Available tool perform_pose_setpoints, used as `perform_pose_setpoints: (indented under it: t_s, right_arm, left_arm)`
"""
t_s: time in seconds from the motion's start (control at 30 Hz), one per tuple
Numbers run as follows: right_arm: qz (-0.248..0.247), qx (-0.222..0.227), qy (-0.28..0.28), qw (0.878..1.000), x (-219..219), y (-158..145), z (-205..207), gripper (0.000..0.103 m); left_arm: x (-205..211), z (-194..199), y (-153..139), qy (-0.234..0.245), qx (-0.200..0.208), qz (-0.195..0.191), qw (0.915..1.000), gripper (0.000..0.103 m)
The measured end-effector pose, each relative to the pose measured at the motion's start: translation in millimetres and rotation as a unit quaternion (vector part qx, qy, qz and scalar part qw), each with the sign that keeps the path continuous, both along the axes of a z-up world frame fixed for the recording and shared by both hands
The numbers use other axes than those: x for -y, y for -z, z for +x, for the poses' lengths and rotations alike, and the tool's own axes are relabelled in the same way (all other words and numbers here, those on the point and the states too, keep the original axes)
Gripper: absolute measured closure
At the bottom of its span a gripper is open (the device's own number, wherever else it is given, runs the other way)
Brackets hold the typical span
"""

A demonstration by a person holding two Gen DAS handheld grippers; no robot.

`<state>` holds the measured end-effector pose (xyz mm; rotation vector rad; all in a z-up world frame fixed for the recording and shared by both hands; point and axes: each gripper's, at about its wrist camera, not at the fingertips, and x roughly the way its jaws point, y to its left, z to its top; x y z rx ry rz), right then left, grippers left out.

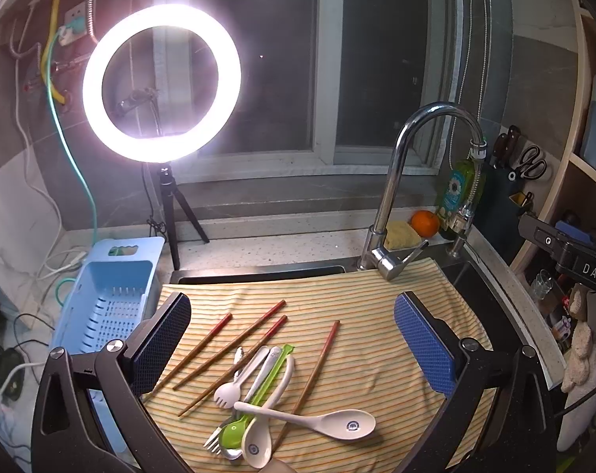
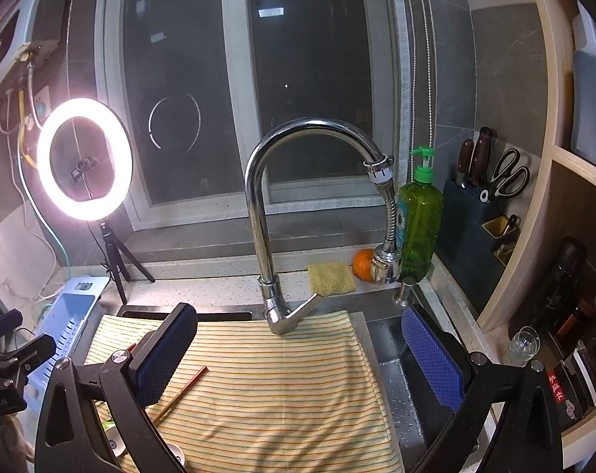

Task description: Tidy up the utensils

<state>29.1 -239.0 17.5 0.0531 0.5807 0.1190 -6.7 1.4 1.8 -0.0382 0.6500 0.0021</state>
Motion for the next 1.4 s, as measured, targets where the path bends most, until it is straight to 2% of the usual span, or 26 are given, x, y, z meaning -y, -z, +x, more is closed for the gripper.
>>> perform_pose_setpoints:
  t_s: [1.2, 1.4]
  right_arm:
    - [-0.001, -0.013, -0.01, 1.0, -6.6, 9.4, 4.8, 0.001]
    - [0.003, -0.017, -0.032, 0.999, -10.5, 15.8, 2.8, 0.001]
  left_arm:
    - [-5.4, -1.8, 5.7, -0.003, -0.003, 0.0, 1.0, 0.001]
    - [-28.3, -6.4, 3.7, -0.031, -0.003, 0.002, 0.9995, 0.001]
